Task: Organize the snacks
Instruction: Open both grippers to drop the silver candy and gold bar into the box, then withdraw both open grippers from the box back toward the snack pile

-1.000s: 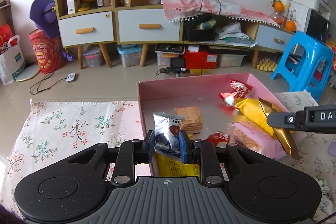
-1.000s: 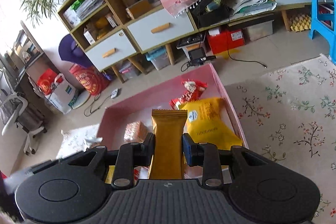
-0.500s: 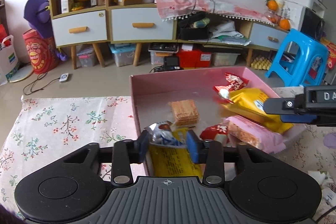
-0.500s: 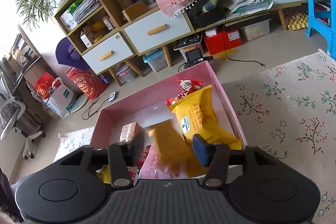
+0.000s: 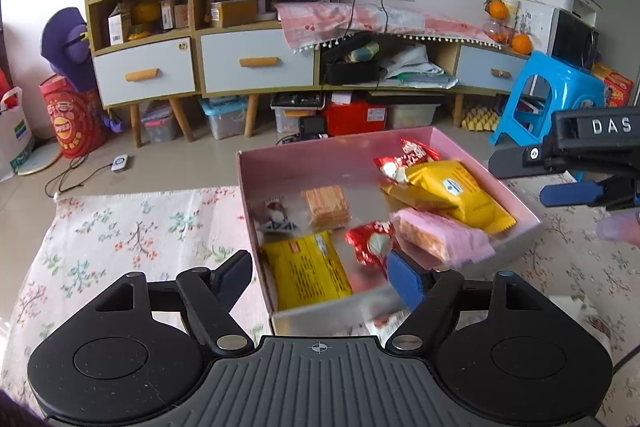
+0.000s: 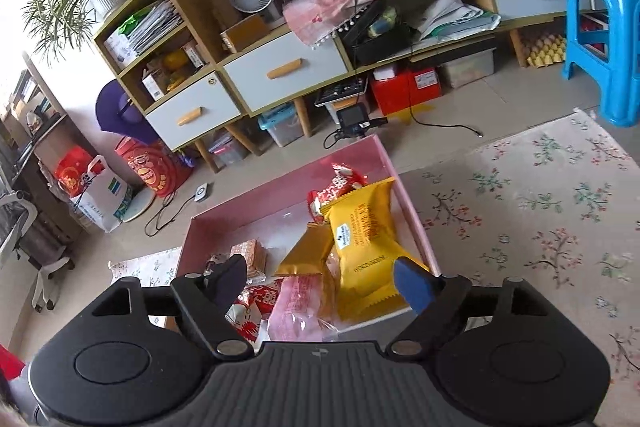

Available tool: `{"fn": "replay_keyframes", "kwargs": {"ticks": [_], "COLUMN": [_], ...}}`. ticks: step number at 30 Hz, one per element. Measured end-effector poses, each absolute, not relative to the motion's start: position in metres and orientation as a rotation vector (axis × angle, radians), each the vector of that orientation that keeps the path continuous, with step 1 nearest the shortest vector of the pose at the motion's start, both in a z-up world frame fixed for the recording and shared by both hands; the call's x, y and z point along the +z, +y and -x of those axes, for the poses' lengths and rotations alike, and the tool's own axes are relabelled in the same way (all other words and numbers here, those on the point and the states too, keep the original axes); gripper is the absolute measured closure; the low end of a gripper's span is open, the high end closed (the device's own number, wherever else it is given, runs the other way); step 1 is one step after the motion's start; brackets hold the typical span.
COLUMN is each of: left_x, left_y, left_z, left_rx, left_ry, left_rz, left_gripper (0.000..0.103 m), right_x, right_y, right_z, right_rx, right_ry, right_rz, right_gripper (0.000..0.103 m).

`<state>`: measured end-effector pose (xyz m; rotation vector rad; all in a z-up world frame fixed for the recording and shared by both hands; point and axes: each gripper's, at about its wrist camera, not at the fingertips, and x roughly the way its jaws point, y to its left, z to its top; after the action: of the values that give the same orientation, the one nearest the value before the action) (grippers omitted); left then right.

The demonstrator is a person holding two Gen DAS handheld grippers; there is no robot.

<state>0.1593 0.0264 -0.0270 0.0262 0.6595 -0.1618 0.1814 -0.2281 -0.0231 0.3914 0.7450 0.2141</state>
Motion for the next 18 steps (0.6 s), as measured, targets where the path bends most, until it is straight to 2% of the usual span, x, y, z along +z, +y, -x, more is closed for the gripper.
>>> {"fn": "replay_keyframes", "kwargs": {"ticks": [4,8,18], "left_x": [-0.023,-0.021,-0.020], "left_y": [0.028,0.032,0.041], "left_z": [-0.146,-0.128,-0.094], "left_rx": [-0.157,-0.143,-0.111], "left_ry": [0.669,0.674,0.725], "left_rz": [-0.036,-0.034,-0.053], "left_gripper": [0.024,0.016,0.015], "right_x": [-0.018,-0.013,-0.006], "right_y": [-0.231,-0.233,-0.225], "right_z": [-0.173,-0.163,-0.130], "right_rx": [0.193,0.182,0.185], "right_ry": [0.757,0.777,0.807], "right_rz": [-0.389,-0.377,-0.320], "right_gripper": [0.026,0.024,0.021]}}
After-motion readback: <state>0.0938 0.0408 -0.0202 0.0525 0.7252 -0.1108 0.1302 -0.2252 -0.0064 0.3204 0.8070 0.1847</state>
